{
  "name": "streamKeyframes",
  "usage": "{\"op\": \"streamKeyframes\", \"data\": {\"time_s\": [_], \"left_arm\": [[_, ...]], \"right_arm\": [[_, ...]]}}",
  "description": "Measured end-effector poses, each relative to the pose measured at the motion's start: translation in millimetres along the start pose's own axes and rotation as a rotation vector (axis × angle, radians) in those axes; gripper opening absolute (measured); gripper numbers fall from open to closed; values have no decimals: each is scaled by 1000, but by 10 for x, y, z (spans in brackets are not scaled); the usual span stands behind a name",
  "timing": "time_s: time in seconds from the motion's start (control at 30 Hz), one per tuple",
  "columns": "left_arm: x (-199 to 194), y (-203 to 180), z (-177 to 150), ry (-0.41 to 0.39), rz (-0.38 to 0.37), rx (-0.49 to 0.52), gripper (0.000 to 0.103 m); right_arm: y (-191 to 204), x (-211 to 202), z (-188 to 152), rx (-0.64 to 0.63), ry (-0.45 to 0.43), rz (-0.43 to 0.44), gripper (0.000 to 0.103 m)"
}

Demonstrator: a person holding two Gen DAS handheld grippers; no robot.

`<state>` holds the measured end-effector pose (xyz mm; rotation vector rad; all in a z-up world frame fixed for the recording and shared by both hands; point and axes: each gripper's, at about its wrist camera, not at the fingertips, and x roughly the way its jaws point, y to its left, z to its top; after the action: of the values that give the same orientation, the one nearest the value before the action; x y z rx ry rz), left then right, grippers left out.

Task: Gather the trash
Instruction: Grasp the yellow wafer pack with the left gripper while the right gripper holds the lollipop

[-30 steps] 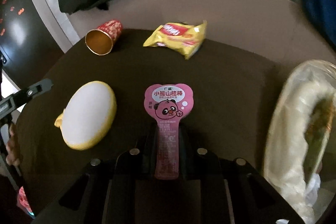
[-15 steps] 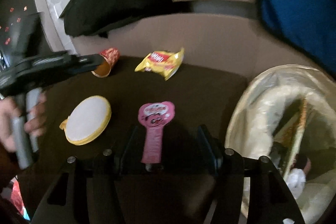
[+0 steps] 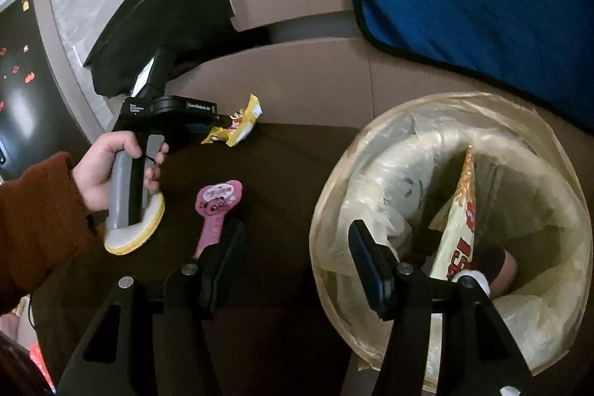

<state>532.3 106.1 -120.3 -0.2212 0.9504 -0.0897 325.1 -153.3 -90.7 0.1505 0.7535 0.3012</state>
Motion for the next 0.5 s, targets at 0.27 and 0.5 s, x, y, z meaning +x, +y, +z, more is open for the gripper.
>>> {"op": "streamKeyframes", "data": {"time_s": [0.27, 0.5], "left_arm": [[-158, -281, -259, -1, -3, 140, 19], [-671, -166, -633, -31, 7, 158, 14]], "right_arm": [[33, -16, -68, 9, 8, 16, 56], [162, -17, -84, -27, 36, 54, 61]]}}
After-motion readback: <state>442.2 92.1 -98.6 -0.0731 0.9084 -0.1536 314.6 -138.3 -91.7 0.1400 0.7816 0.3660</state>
